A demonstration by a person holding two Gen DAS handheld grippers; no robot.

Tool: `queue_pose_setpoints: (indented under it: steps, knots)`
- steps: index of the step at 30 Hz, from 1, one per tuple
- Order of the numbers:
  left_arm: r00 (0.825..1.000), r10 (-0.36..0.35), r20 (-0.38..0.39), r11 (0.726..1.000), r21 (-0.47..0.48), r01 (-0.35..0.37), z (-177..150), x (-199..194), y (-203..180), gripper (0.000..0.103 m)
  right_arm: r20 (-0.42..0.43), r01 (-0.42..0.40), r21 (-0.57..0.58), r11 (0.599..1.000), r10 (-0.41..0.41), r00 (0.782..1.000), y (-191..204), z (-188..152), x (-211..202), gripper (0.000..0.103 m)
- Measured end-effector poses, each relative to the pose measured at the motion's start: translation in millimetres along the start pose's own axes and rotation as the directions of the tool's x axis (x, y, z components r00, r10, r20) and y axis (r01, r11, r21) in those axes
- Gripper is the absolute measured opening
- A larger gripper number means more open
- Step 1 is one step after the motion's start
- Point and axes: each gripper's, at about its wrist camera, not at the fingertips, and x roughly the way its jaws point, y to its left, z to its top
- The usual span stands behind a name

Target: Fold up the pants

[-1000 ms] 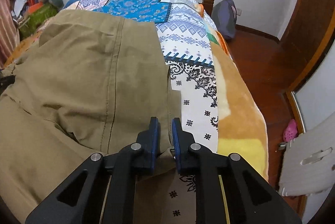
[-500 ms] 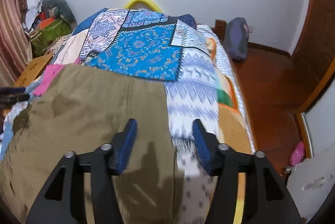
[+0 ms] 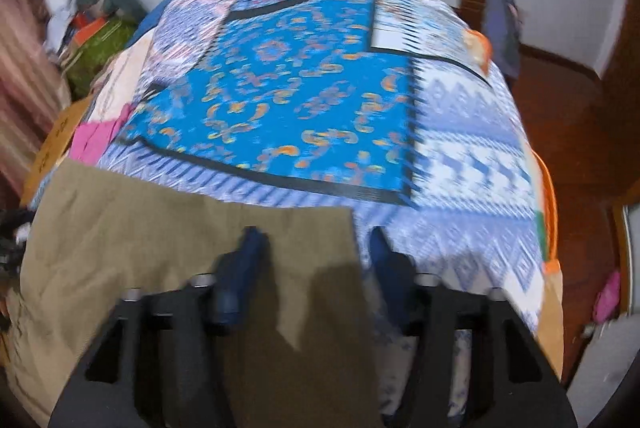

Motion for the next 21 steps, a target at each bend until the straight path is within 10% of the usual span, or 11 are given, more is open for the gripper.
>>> queue_pose_setpoints:
  steps: [5,10,15,21]
  knots:
    - [0.999,0.041,0.026,0.997,0.065,-0.042,4,-8,-23,0.021,0.046,0.146,-0.094,0.985,-0.142,0.989,18,-5,-7,0.013]
    - [0.997,0.066,0.039,0.985,0.157,-0.072,1,-26,-30,0.020,0.142,0.240,-0.127,0.963,-0.221,0.965,20,-9,-31,0.003]
    - [1.000,-0.002,0.000,1.000,0.012,0.002,1,-24,7,0.073,0.149,0.238,-0.141,0.961,-0.217,0.965,12,-8,-43,0.003]
    - [0.995,-0.075,-0.066,0.996,-0.053,0.072,1,8,13,0.072,0.134,0.216,-0.116,0.969,-0.201,0.970,9,-10,-32,0.003]
